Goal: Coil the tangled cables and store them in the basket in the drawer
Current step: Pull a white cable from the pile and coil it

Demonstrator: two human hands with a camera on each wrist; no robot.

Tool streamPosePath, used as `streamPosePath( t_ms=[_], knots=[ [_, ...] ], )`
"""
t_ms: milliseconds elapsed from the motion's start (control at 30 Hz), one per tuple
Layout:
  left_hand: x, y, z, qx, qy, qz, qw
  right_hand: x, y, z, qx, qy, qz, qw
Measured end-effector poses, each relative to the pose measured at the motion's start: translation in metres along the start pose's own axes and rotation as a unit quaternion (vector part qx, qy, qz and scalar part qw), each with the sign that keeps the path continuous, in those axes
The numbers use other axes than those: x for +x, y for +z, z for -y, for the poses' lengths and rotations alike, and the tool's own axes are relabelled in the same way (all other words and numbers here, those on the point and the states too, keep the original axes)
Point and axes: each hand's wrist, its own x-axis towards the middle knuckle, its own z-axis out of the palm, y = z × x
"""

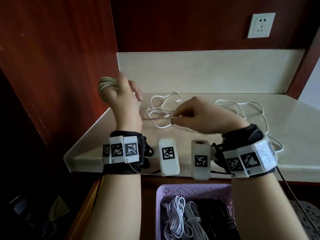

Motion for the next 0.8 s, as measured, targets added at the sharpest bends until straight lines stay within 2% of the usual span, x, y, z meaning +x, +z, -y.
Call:
streamPosePath(
  t_ms=[100, 233, 333, 500, 567, 667, 800],
  knots=[
    [0.0, 0.001, 0.016, 0.16, 0.029, 0.057, 0.985, -0.001, -0.007, 0.0, 0.035, -0.026, -0.113, 0.993],
    [-0.013, 0.002, 0.023, 0.32, -0.01, 0.222, 0.921, 0.003, -0.008, -0.005, 0.038, -0.036, -0.248, 0.967],
    [-0.02, 0.003, 0.019, 0.293, -0.063, 0.291, 0.909, 0.002, -0.013, -0.014, 0.052, -0.018, -0.268, 0.962],
    [-0.021, 0.005, 0.018, 0.264, -0.078, 0.277, 0.921, -0.003, -0.018, -0.018, 0.108, -0.024, -0.239, 0.965],
    [-0.022, 0.004, 0.018, 0.267, -0.091, 0.282, 0.917, -0.003, -0.018, -0.019, 0.116, -0.04, -0.23, 0.965],
    [-0.027, 0.007, 0.011, 0.274, -0.171, 0.331, 0.887, 0.002, -0.014, -0.022, 0.097, -0.059, -0.262, 0.958],
    [-0.031, 0.009, 0.001, 0.2, -0.243, 0.432, 0.845, 0.003, -0.013, -0.025, 0.132, -0.058, -0.287, 0.947]
  ],
)
